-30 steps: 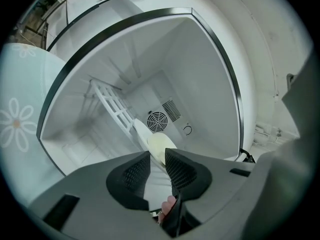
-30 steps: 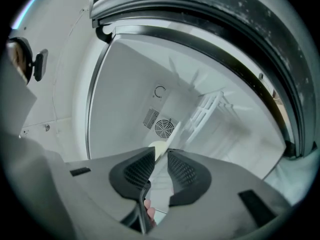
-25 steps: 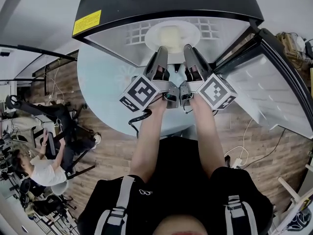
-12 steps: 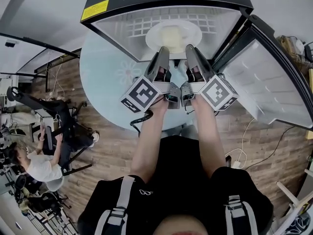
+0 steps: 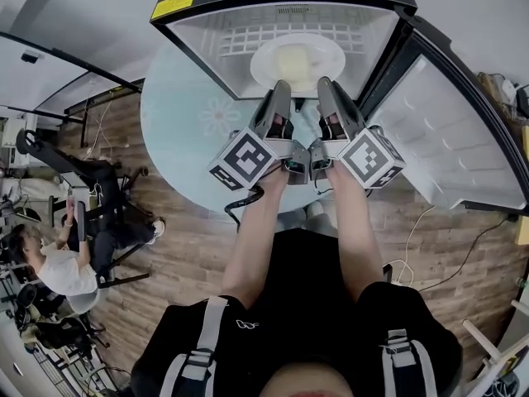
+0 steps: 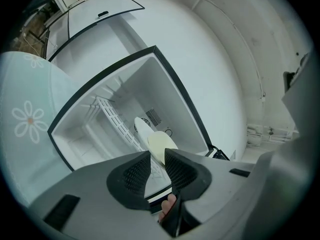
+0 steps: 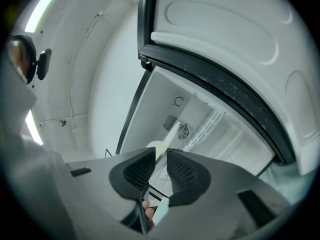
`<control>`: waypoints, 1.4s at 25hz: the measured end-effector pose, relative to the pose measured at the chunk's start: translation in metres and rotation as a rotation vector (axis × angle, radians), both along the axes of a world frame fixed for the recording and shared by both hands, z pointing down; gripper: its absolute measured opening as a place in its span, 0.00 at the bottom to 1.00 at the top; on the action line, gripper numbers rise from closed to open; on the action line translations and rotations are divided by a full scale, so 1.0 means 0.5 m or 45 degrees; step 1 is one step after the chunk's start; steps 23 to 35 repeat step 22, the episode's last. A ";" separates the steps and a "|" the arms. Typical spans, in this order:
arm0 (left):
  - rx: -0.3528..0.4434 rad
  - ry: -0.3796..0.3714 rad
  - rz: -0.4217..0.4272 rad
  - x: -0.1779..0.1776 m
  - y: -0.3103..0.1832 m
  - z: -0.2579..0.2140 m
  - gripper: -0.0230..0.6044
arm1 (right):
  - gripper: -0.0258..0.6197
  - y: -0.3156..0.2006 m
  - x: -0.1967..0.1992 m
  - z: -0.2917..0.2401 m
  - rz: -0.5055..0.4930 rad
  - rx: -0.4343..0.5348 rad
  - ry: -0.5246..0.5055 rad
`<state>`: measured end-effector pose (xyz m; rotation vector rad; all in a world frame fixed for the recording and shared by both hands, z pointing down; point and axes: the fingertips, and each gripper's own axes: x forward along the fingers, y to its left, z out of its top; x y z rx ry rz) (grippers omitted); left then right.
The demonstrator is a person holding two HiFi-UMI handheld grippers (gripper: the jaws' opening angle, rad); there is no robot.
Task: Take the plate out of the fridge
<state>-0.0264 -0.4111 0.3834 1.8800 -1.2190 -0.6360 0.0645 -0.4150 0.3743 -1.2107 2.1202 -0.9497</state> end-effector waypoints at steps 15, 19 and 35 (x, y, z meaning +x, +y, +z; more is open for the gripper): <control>0.004 -0.009 -0.033 0.030 0.024 -0.005 0.17 | 0.15 0.019 0.029 -0.008 -0.035 0.008 -0.014; -0.006 0.004 -0.046 0.008 0.020 0.000 0.17 | 0.15 0.014 0.006 -0.004 -0.049 0.000 -0.013; -0.010 0.012 -0.052 -0.012 0.009 0.004 0.17 | 0.15 0.001 -0.014 -0.001 -0.057 -0.003 -0.009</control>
